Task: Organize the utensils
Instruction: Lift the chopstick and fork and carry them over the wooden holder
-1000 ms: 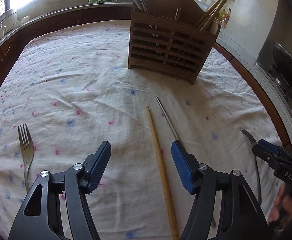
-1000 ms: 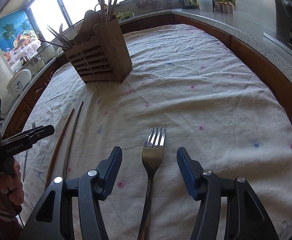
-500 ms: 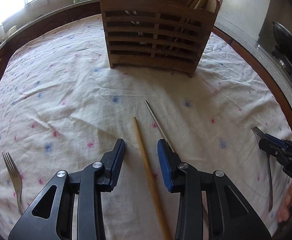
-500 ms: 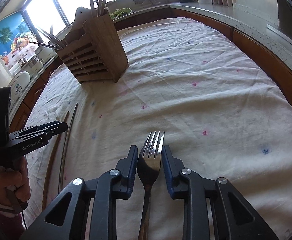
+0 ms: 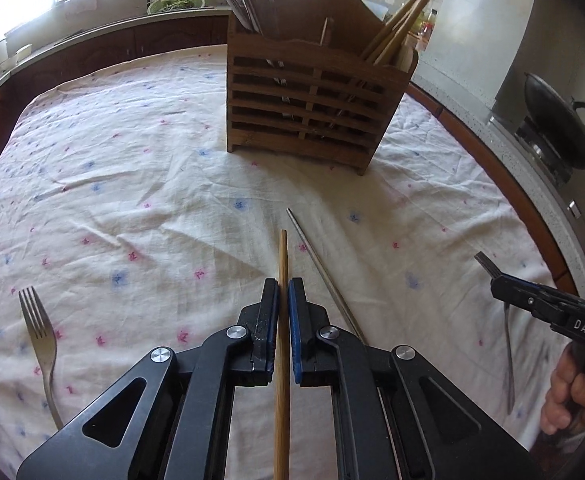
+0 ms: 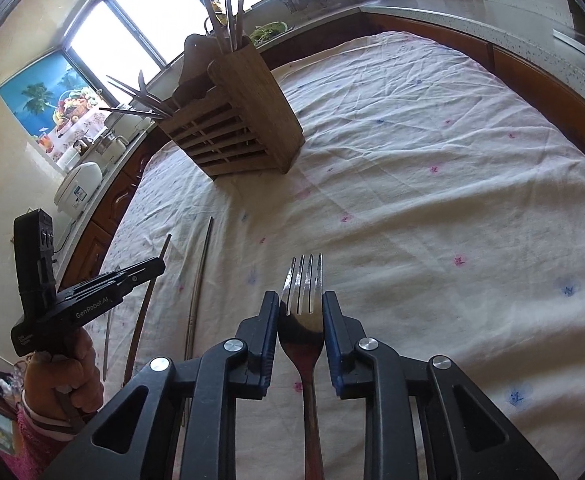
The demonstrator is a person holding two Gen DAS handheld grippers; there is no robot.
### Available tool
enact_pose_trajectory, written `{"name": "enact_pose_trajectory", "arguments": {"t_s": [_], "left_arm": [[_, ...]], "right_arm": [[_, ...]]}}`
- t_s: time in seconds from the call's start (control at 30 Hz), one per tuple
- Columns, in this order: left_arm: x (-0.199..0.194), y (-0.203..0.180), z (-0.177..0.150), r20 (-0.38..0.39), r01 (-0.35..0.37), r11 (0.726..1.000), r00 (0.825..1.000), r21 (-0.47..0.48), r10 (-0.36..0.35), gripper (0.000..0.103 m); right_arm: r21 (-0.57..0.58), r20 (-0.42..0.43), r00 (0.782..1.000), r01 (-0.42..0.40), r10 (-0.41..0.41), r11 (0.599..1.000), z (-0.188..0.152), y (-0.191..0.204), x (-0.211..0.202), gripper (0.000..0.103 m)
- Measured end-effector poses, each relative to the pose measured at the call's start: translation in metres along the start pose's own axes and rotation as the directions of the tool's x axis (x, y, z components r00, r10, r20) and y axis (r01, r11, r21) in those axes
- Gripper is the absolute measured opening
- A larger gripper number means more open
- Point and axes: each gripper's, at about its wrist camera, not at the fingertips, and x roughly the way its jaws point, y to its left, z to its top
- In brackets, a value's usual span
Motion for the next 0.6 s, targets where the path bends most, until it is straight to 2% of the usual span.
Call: {"name": "enact_pose_trajectory", "arguments": {"t_s": [0.27,0.53,0.57,0.6], "left_arm": [[-0.055,0.01,0.003,0.119,0.048,0.998,0.992,-0.046,-0.043,0.005],[-0.083,0.015,-0.002,0.174,0.087,0.994,0.982,-0.066,-0.074,0.005],[-0.085,0.015,-0.002,0.179,0.091,0.994,0.981,-0.066,-0.078,0.005],[-0.088,0.014,-0.002,0.184,0.092,0.994,0.98,-0.065,-0.079,0.005]], "right_arm": [[-0.037,0.051,0.998,-0.019,0.021,0.999,0.004,0.022,-0.018,0.022],[-0.044,0.078,0.995,-0.06,0.064,0.997,0.005,0.034,-0.033,0.019],[-0.047,0.081,0.995,-0.062,0.066,0.997,0.004,0.035,-0.034,0.016],[-0.05,0.084,0.994,-0.067,0.071,0.997,0.004,0.037,-0.036,0.003]]}}
